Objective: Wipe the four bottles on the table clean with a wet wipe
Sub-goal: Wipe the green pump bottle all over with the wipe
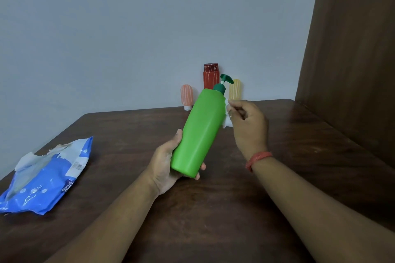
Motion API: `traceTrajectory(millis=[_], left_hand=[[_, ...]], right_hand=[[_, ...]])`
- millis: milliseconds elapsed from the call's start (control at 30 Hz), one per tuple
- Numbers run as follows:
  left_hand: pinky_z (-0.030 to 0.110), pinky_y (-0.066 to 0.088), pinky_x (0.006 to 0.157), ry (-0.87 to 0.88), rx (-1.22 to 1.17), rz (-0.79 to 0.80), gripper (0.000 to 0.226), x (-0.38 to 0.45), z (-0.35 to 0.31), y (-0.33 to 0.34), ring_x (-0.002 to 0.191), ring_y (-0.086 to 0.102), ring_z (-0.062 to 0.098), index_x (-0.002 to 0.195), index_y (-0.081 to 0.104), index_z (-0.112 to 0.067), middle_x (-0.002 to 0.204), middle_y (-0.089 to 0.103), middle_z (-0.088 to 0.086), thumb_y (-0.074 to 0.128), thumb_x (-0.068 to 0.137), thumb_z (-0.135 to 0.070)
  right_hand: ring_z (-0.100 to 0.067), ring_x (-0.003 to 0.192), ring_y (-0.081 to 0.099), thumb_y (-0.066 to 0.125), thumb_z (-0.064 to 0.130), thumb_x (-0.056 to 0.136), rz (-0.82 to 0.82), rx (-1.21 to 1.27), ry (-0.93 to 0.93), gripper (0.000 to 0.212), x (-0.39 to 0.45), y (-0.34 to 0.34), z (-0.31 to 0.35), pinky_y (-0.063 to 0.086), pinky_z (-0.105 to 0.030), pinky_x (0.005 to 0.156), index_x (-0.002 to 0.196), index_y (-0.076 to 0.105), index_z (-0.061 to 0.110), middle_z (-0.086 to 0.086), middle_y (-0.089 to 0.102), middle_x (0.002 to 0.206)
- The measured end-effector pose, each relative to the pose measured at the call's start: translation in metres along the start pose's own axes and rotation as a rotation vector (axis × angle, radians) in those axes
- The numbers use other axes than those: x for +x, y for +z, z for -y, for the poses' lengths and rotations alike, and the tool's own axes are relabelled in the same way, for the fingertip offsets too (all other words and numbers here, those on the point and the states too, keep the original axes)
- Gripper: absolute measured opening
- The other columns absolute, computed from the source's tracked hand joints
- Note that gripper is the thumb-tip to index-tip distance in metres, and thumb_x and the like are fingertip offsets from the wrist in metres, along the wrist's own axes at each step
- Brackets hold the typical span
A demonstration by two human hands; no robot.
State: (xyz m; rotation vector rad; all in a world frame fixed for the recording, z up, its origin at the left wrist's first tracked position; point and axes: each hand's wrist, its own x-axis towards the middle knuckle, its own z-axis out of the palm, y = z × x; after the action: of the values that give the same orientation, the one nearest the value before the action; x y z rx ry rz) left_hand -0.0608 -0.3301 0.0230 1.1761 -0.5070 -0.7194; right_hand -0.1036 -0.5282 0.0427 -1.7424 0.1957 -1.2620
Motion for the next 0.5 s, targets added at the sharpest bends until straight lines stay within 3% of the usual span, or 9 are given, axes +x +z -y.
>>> traceTrajectory(millis=[100,233,367,500], left_hand=[[0.039,0.052,0.057,0.019,0.013,-0.026,0.060,0.000,0.000,-0.002,0.071,0.065,0.038,0.132,0.059,-0.007,0.100,0.067,0.024,0.044,0.094,-0.051],[0.041,0.054,0.059,0.054,0.125,-0.012,0.056,0.002,0.004,0.004,0.072,0.067,0.039,0.131,0.059,-0.013,0.097,0.068,0.023,0.055,0.091,-0.052],[0.041,0.056,0.058,0.063,0.184,-0.034,0.049,0.003,0.006,0.008,0.072,0.068,0.040,0.121,0.061,-0.015,0.091,0.070,0.020,0.054,0.089,-0.050],[0.040,0.057,0.056,0.093,0.266,-0.033,0.042,0.002,0.007,0.011,0.072,0.068,0.040,0.120,0.060,-0.012,0.090,0.069,0.019,0.051,0.098,-0.047]], right_hand=[[0.003,0.081,0.061,0.072,0.007,0.086,0.058,-0.121,-0.175,0.009,-0.006,0.001,0.004,0.050,-0.013,0.076,0.092,0.075,0.013,0.010,0.064,0.087],[-0.001,0.082,0.058,0.070,0.005,0.086,-0.116,-0.199,-0.230,0.008,0.009,-0.005,0.010,0.051,-0.022,0.078,0.090,0.074,0.011,0.004,0.064,0.088],[-0.019,0.089,0.061,0.067,-0.004,0.086,0.105,-0.343,-0.558,0.014,0.001,-0.002,0.017,0.049,-0.028,0.086,0.096,0.074,0.003,-0.009,0.066,0.092],[-0.024,0.091,0.063,0.064,-0.001,0.088,0.008,-0.377,-0.492,0.015,0.013,-0.004,0.015,0.051,-0.036,0.086,0.099,0.074,0.002,-0.011,0.065,0.095]])
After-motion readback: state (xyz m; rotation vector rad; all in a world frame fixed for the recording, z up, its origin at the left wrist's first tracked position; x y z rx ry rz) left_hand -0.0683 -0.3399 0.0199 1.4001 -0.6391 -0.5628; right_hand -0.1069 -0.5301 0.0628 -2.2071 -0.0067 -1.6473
